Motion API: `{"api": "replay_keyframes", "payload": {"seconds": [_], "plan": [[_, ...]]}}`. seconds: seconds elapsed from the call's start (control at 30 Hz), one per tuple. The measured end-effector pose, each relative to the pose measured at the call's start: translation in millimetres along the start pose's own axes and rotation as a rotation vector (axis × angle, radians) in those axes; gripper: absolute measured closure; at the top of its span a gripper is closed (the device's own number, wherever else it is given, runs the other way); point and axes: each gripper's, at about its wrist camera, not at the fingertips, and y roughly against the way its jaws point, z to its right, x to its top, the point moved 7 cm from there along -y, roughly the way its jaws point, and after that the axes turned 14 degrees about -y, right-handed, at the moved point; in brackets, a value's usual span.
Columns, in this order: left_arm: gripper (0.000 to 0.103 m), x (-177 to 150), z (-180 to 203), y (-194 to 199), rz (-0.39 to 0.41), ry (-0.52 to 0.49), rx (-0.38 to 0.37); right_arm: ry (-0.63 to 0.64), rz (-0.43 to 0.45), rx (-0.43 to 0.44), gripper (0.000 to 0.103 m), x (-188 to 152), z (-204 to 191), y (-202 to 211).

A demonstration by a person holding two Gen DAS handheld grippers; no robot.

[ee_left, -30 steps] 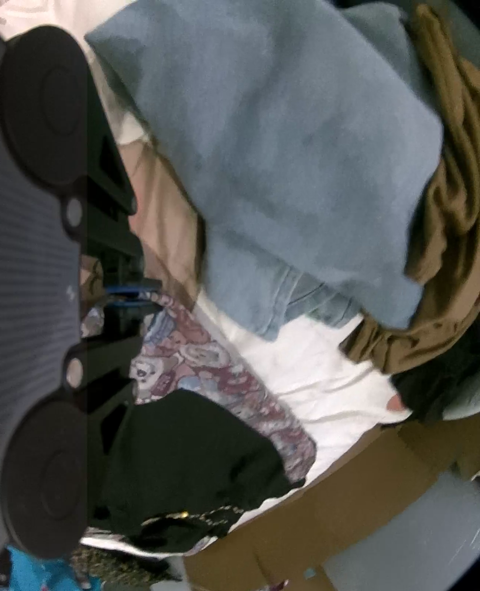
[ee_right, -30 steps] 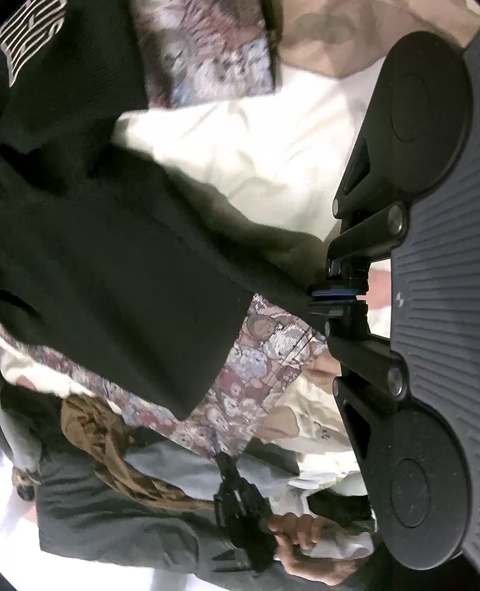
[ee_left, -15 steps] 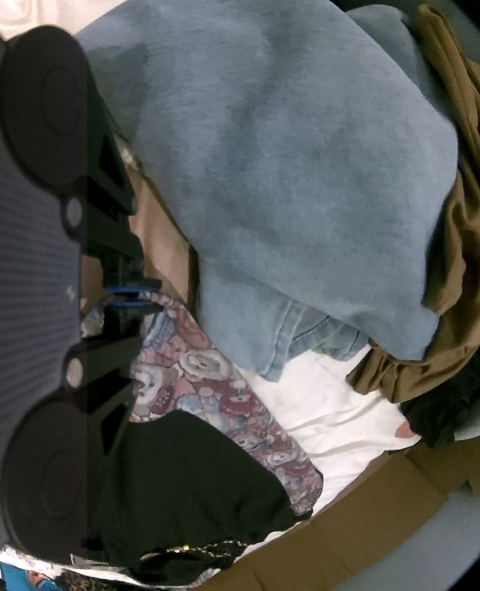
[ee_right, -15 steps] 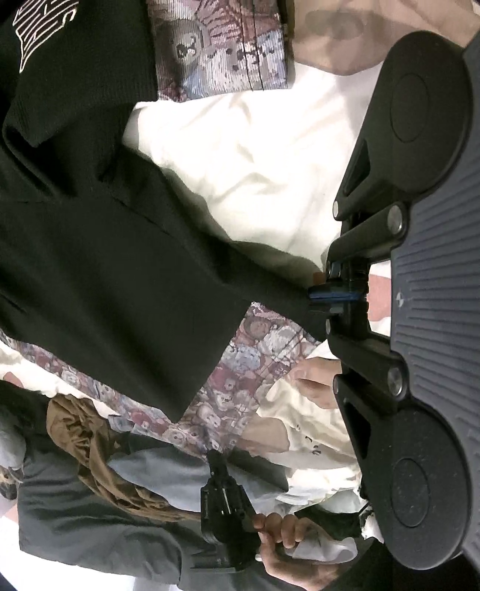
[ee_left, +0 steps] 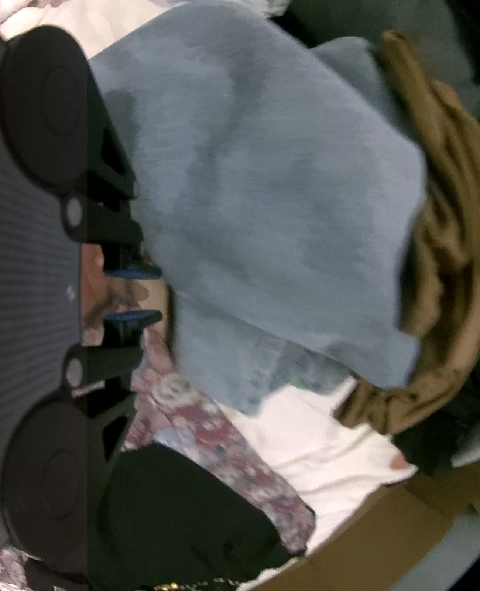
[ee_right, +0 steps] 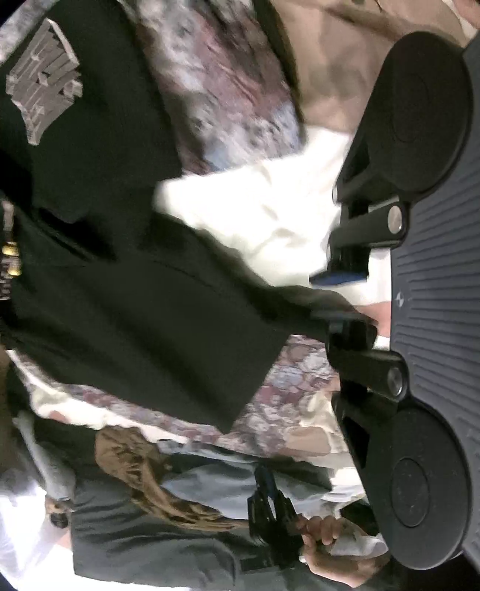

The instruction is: Fold clothes

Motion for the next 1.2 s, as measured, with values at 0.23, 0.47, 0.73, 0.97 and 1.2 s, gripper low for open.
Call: {"api": "replay_keyframes", "payload": {"seconds": [0.23,0.47,0.73,0.97,1.2], "plan": [[0.071,30,44,18,0.019,-0.097,-0.044,0.015,0.115,0.008,0.064,24,3,36],[0.069,56,93,23,0.03,-0.157,-0.093,-0.015,0.222,0.002,0.064,43,25,71],[0.068,84,163,37,0.046,-0.328,-0.144,-0.102,0.336,-0.003,0.064,59,61,105],[0.068,99,220,63,0.058,-0.452,-0.166,-0.12,0.403,0.007,0.064,68,75,129],[0.067,88,294,86,0.057,-0.631,-0.189,-0.138,0.463,0.01,0.062,74,87,151]]}}
